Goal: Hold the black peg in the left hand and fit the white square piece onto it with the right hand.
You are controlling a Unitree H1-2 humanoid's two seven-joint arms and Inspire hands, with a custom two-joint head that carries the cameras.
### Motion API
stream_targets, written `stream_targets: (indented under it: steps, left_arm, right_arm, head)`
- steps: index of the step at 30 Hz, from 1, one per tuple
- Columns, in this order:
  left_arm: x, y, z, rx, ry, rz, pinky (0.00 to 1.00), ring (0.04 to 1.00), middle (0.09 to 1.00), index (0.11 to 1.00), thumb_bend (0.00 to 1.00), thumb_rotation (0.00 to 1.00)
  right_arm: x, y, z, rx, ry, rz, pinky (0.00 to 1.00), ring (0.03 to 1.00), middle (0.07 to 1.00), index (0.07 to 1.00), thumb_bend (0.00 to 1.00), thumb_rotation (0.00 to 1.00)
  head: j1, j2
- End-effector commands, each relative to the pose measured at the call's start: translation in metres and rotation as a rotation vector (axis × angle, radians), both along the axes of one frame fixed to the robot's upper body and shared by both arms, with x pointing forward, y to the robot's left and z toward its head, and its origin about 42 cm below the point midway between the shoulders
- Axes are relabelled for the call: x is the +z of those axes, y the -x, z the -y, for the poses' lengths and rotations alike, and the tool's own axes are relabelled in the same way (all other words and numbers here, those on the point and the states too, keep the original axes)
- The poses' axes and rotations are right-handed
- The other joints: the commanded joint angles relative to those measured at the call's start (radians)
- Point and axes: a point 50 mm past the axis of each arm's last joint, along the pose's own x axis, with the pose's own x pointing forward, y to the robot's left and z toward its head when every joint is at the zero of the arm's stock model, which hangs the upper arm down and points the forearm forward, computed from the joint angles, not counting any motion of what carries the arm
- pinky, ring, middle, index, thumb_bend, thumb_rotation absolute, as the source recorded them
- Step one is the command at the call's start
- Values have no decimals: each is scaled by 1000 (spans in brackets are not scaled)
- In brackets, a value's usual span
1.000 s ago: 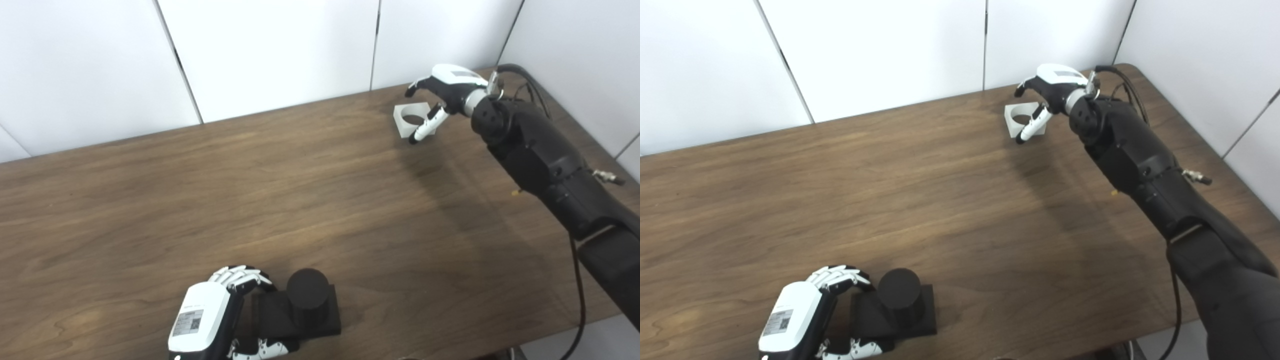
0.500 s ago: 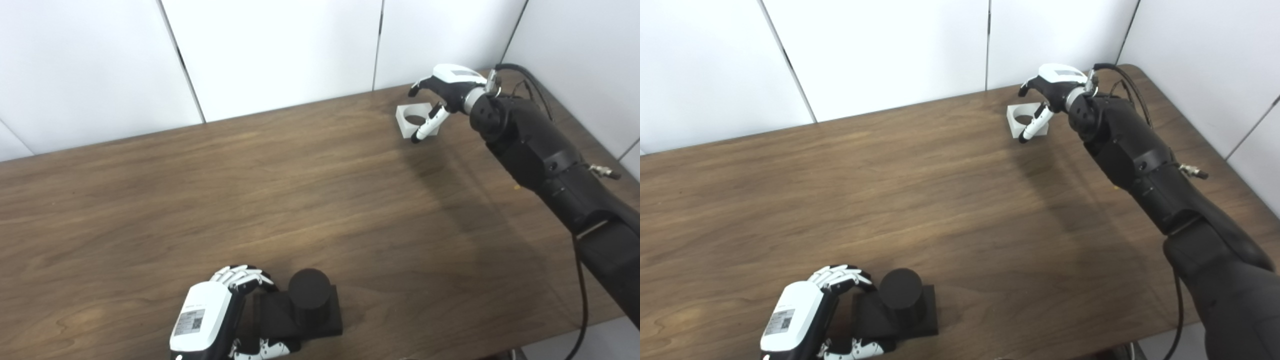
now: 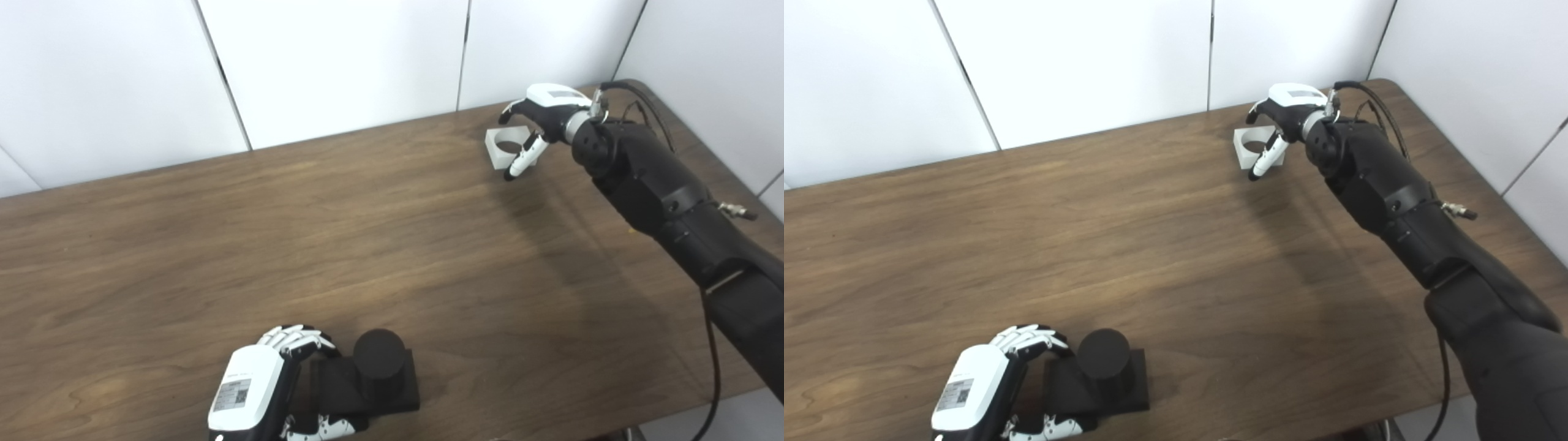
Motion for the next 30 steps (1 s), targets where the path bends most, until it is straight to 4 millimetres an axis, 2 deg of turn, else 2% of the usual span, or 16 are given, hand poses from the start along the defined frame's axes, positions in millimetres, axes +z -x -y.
stream_targets:
  steps: [1,30]
  left_arm:
    - [-3,7,-2,0,-16,-36,852,799,730,482,523,49]
    - [2,9,-2,-1,-17,-28,841,794,727,482,522,49]
  right_arm:
    - [33,-11,4,2,32,86,841,957,925,821,835,263]
    - [21,-11,5,-9,57,53,842,951,913,805,783,281]
  head:
    - [1,2]
    - [-3,4]
